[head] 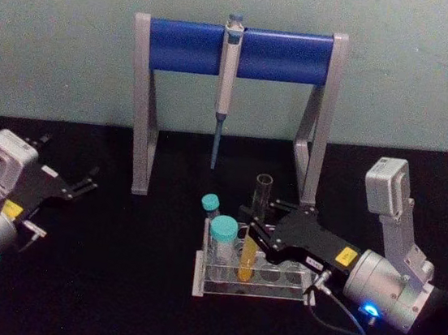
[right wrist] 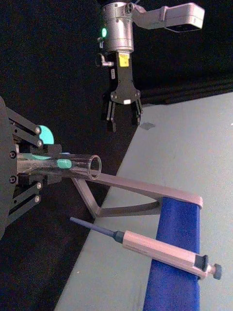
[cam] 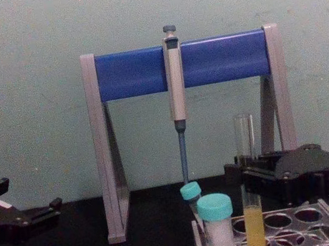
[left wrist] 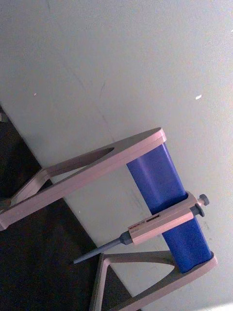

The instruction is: Pick up the test tube from the test tube rack, shake it, then place it back into the test tube rack.

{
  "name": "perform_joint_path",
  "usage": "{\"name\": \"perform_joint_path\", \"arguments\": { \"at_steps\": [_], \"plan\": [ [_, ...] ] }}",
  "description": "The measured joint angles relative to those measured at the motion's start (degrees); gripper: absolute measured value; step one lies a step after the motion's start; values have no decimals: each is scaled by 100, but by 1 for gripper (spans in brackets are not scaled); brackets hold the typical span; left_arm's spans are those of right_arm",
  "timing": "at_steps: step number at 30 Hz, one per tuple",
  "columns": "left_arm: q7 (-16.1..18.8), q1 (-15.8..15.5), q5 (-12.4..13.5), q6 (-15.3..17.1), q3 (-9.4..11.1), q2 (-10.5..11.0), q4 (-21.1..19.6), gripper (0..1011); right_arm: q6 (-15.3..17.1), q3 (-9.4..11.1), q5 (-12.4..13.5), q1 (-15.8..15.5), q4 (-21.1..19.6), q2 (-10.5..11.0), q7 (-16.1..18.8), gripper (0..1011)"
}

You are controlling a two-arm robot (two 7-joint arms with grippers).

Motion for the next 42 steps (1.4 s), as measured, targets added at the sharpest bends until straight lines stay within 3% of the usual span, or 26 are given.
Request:
{"name": "perform_joint_path", "arguments": {
  "at_steps": [42],
  "plan": [
    [0, 0, 0, 0, 0, 0, 0, 1001, 74, -78, -65, 65, 224, -99, -13, 233]
  ]
}}
